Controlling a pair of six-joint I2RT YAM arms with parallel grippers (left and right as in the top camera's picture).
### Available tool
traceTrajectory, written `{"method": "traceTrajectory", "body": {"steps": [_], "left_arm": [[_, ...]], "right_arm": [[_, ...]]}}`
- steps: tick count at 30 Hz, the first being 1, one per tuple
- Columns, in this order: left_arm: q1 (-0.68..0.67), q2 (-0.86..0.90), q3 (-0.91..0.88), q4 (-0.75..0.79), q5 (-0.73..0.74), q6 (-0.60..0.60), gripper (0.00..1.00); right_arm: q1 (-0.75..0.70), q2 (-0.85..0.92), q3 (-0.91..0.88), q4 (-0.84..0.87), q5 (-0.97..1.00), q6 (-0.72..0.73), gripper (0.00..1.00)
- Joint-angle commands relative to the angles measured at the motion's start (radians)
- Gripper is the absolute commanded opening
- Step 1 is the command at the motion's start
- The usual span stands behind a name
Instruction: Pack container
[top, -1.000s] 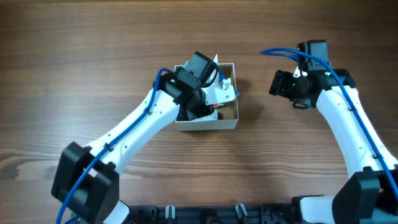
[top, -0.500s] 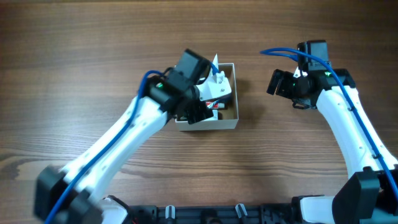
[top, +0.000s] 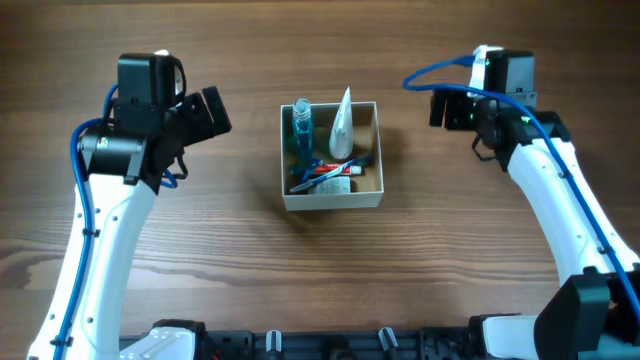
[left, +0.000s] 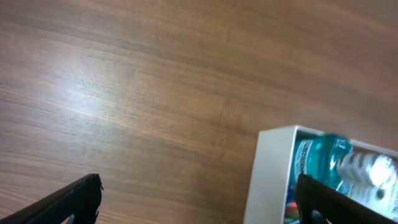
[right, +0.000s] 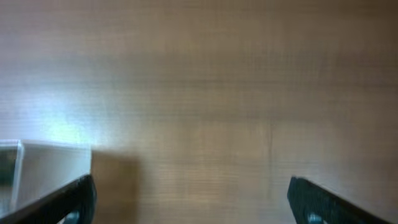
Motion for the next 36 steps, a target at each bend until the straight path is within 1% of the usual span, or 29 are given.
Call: {"method": "traceTrajectory", "body": {"steps": [1, 3, 6, 8, 11, 13, 14, 15, 17, 19, 20, 22, 36], "left_arm": [[0.015, -0.015, 0.003, 0.014, 0.001, -0.014, 1.0], [0.015, -0.042, 0.003, 0.003, 0.002, -0.012, 1.0], [-0.031, -0.116, -0.001, -0.053, 0.005, 0.092, 1.0], [-0.081, -0.199, -0.036, -0.056, -0.001, 0.114, 1.0], [-0.127, -0.347, -0.12, -0.054, -0.003, 0.113, 1.0], [-0.136, -0.492, -0.215, -0.066, -0.003, 0.113, 1.0], [-0.136, -0.541, -0.245, -0.073, -0.003, 0.113, 1.0], [-0.135, -0.634, -0.294, -0.093, -0.004, 0.108, 1.0], [-0.135, -0.76, -0.348, -0.139, -0.032, 0.058, 1.0], [-0.136, -0.848, -0.379, -0.185, -0.06, 0.029, 1.0], [-0.136, -0.881, -0.387, -0.182, -0.066, -0.003, 1.0], [-0.135, -0.904, -0.389, -0.183, -0.102, -0.005, 1.0], [-0.136, -0.9, -0.389, -0.185, -0.1, -0.005, 1.0]], "right_arm": [[-0.003, -0.063, 0.011, 0.04, 0.033, -0.021, 1.0], [-0.003, -0.154, 0.011, -0.001, 0.074, 0.014, 1.0], [-0.003, -0.298, 0.005, -0.105, 0.078, 0.053, 0.99], [-0.003, -0.407, -0.014, -0.17, 0.072, 0.07, 0.98], [0.003, -0.565, -0.079, -0.218, 0.023, 0.072, 0.96], [0.024, -0.686, -0.134, -0.26, 0.022, 0.071, 0.95], [0.031, -0.724, -0.151, -0.278, 0.022, 0.071, 0.96], [0.042, -0.812, -0.19, -0.325, 0.017, 0.069, 0.98], [0.045, -0.917, -0.221, -0.407, -0.032, 0.073, 0.99], [0.045, -0.98, -0.222, -0.462, -0.043, 0.105, 0.99], [0.045, -1.003, -0.222, -0.477, -0.043, 0.125, 1.0], [0.045, -1.011, -0.222, -0.488, -0.043, 0.124, 1.0], [0.045, -0.999, -0.222, -0.49, -0.043, 0.124, 1.0]]}}
